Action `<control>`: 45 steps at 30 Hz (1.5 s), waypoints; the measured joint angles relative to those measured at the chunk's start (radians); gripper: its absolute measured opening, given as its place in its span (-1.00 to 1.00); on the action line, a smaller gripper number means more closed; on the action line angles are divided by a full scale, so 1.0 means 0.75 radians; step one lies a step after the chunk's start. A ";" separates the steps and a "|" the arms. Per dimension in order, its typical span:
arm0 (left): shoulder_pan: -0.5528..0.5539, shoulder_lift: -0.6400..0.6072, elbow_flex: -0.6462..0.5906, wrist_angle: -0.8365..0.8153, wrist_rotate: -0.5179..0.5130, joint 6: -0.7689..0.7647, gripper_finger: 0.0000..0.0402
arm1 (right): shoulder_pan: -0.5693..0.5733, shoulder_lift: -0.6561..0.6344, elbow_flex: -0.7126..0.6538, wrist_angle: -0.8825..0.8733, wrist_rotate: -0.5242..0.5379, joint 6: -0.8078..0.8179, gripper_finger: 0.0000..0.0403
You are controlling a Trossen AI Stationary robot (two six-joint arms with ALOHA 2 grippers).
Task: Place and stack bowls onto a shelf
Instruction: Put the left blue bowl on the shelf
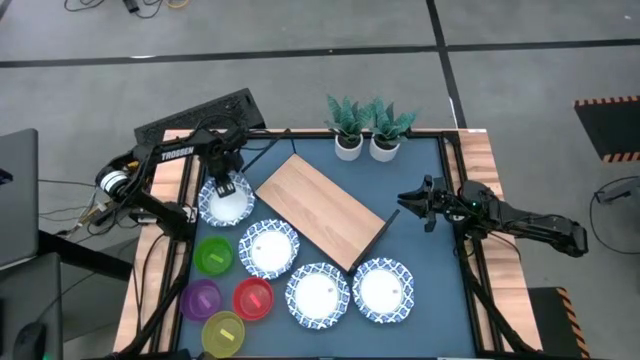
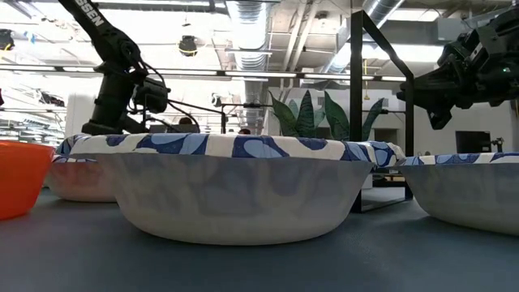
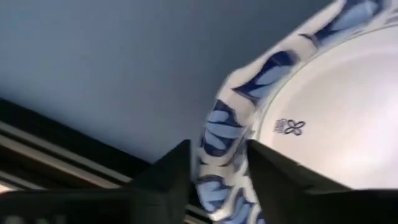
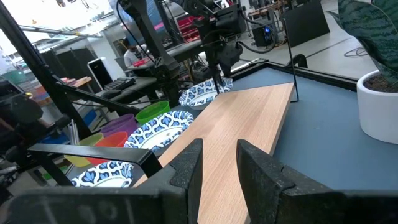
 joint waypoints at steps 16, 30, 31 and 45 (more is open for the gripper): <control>-0.001 -0.005 0.028 -0.165 -0.057 -0.064 -0.99 | 0.000 0.000 0.000 0.000 0.000 0.000 -0.39; 0.000 -0.051 0.274 -0.230 -0.289 -0.322 -1.00 | 0.000 0.000 0.000 0.000 0.000 0.000 -0.39; 0.000 -0.051 0.298 -0.231 -0.321 -0.335 -1.00 | 0.000 0.000 0.000 0.000 0.000 0.000 -0.39; 0.006 -0.051 0.712 -0.219 -0.654 -0.536 -1.00 | 0.000 0.000 0.000 0.000 0.000 0.000 -0.39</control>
